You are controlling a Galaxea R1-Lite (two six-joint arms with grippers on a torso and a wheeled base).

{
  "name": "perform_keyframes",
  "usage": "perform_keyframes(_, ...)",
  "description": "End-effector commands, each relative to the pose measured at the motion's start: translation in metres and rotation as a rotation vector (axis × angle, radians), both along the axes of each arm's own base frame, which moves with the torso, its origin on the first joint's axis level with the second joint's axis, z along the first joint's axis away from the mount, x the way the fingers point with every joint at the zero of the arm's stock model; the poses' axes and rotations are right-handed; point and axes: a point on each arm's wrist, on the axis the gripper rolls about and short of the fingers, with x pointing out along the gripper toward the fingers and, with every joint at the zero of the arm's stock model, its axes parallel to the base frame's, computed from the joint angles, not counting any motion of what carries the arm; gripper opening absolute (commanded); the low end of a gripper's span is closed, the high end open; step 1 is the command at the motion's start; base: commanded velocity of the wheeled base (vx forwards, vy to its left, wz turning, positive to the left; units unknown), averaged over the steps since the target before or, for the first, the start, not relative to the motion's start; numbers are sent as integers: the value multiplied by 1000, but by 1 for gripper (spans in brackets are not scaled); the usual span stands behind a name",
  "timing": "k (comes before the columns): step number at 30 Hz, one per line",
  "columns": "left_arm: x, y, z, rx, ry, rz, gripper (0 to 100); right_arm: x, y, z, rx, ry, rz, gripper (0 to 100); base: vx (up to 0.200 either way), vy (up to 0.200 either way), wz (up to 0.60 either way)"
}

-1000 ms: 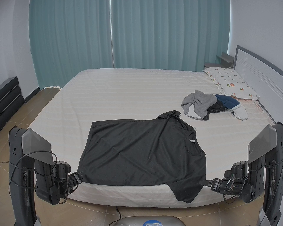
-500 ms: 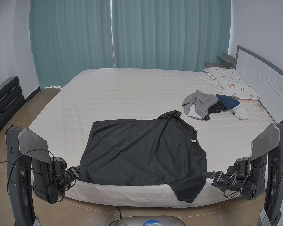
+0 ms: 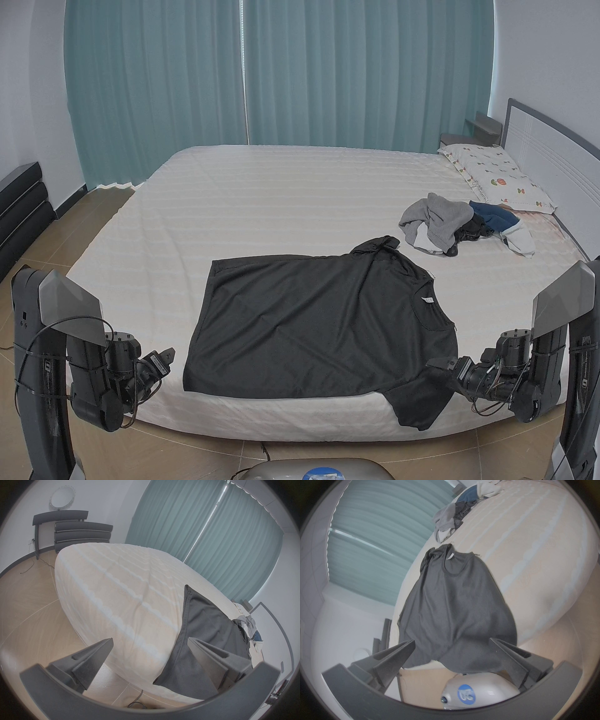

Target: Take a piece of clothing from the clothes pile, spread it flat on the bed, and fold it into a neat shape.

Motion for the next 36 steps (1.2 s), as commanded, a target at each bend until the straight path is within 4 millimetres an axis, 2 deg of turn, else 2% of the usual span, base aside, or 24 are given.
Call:
perform_keyframes(1, 0, -2, 1, -5, -1, -7, 100, 12, -1, 14, 70, -59, -47, 100, 200, 0, 0)
perform_keyframes(14, 2, -14, 1, -34, -15, -28, 100, 12, 1, 13, 95, -45, -53, 100, 200, 0, 0)
perform_keyframes(36, 2, -27, 9, -121, -49, -21, 100, 11, 4, 10, 88, -37, -48, 100, 0, -9, 0)
